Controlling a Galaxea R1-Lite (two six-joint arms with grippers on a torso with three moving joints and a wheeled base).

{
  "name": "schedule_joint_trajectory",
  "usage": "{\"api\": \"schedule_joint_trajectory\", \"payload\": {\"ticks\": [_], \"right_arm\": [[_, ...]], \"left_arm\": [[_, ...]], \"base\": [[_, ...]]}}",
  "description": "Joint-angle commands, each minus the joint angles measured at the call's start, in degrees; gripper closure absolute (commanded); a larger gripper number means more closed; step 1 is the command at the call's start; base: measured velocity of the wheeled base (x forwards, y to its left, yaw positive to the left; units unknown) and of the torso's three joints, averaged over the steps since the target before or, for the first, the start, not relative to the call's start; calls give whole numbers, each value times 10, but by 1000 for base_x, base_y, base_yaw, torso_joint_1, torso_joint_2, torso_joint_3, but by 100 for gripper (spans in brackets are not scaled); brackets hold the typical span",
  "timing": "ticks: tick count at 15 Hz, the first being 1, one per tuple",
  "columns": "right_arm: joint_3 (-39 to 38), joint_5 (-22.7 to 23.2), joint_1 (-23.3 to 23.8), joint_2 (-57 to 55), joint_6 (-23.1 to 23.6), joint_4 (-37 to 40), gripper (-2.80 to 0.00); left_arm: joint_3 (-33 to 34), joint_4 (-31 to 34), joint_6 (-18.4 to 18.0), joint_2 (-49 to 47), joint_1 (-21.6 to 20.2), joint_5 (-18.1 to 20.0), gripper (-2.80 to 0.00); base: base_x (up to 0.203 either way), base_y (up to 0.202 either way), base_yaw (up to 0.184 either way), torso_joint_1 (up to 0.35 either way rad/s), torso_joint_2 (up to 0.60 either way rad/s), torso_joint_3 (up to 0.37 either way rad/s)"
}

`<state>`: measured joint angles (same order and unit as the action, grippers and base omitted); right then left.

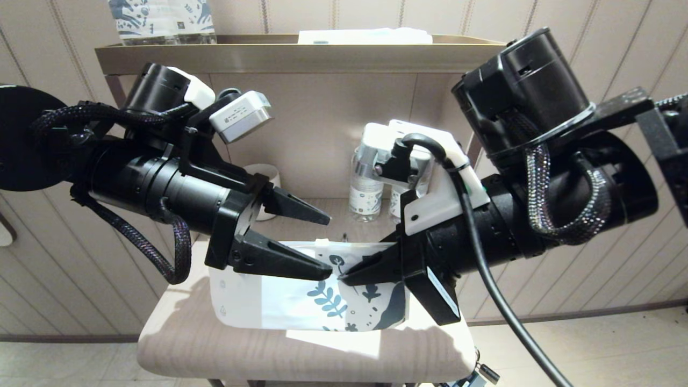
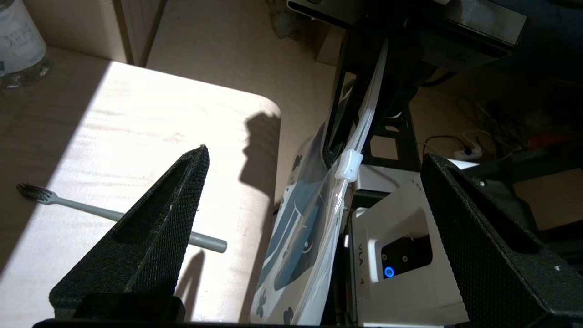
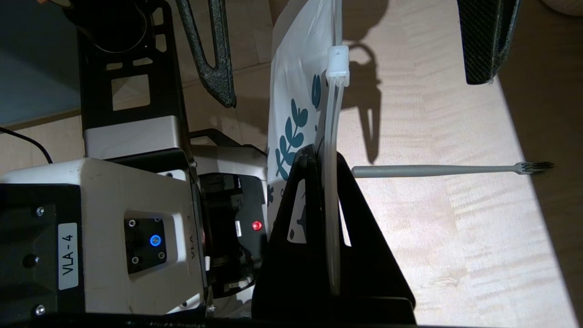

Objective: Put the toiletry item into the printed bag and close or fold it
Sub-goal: Open the storage bag

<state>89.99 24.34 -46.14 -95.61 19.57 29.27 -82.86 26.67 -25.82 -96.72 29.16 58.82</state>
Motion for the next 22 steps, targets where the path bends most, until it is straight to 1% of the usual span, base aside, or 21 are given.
{"api": "schedule_joint_trajectory", "payload": {"ticks": [1,5,8,15,20,22], "right_arm": [[0,7,1,0,1,2,0],[0,14,3,-1,1,3,0],[2,15,3,-5,1,3,0],[9,15,2,-5,1,3,0],[17,25,0,-7,-10,3,0],[15,26,-2,-6,-10,3,0]], "left_arm": [[1,1,-1,2,0,3,-280],[-5,1,6,0,0,2,-280],[-5,1,7,-2,0,-6,-280],[-5,1,8,1,0,-6,-280],[1,0,7,5,0,-5,-280],[18,-26,7,9,0,-6,-280]], "base": [[0,0,0,0,0,0],[0,0,0,0,0,0],[0,0,0,0,0,0],[0,0,0,0,0,0],[0,0,0,0,0,0],[0,0,0,0,0,0]]}}
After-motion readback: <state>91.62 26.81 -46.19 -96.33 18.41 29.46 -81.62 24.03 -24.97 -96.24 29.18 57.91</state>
